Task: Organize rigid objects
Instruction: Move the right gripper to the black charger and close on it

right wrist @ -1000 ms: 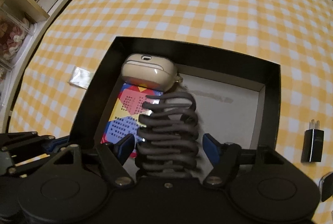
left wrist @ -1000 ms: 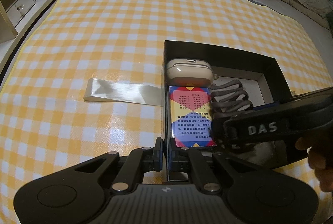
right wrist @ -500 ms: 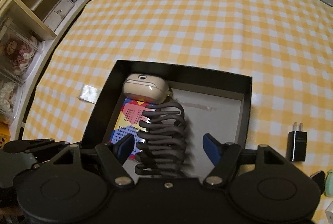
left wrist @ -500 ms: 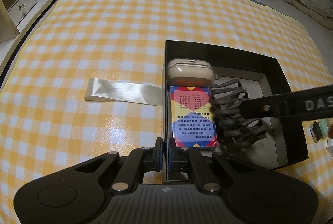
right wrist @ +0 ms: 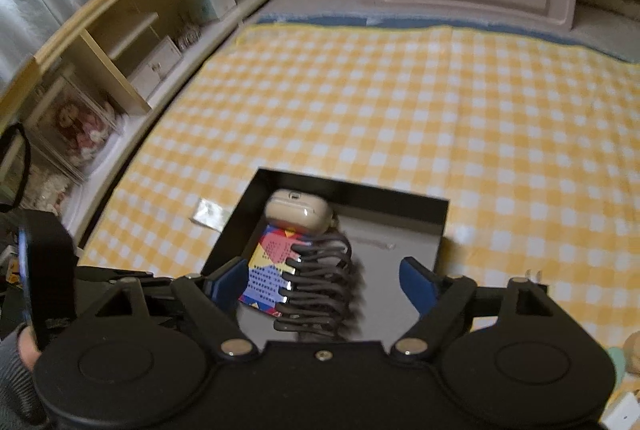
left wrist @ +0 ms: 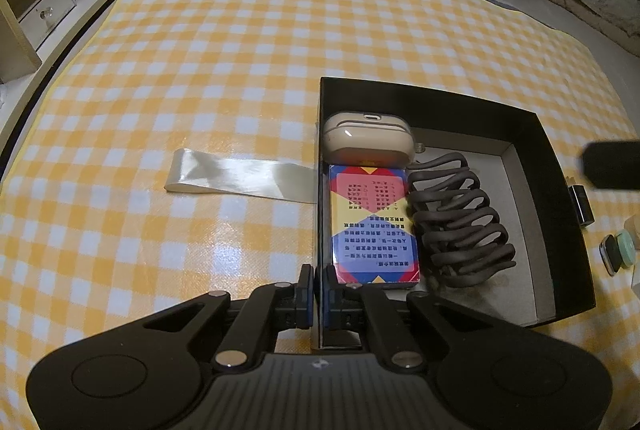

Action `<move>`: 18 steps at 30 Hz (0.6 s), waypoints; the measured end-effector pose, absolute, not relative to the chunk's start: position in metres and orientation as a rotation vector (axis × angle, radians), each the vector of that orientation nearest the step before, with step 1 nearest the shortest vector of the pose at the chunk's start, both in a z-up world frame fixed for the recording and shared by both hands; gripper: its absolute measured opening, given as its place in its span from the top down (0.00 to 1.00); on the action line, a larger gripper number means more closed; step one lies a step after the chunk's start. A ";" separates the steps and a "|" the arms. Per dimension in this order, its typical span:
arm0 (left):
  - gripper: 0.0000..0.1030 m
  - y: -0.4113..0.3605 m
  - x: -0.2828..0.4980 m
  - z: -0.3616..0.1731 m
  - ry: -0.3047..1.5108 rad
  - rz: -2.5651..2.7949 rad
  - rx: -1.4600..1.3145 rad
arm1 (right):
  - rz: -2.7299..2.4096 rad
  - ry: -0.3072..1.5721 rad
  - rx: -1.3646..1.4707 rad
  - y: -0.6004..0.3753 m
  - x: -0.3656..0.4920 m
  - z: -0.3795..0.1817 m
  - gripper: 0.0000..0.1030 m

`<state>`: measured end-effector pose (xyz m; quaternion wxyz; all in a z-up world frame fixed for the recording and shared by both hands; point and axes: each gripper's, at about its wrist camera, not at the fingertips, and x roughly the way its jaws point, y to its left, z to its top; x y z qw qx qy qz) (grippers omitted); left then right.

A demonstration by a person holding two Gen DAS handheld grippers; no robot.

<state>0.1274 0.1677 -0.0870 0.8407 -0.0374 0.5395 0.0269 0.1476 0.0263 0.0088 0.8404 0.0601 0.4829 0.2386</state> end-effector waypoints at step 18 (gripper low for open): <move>0.97 0.165 0.131 -0.087 1.139 0.071 -0.052 | 0.350 0.802 0.116 -0.070 0.118 0.044 0.00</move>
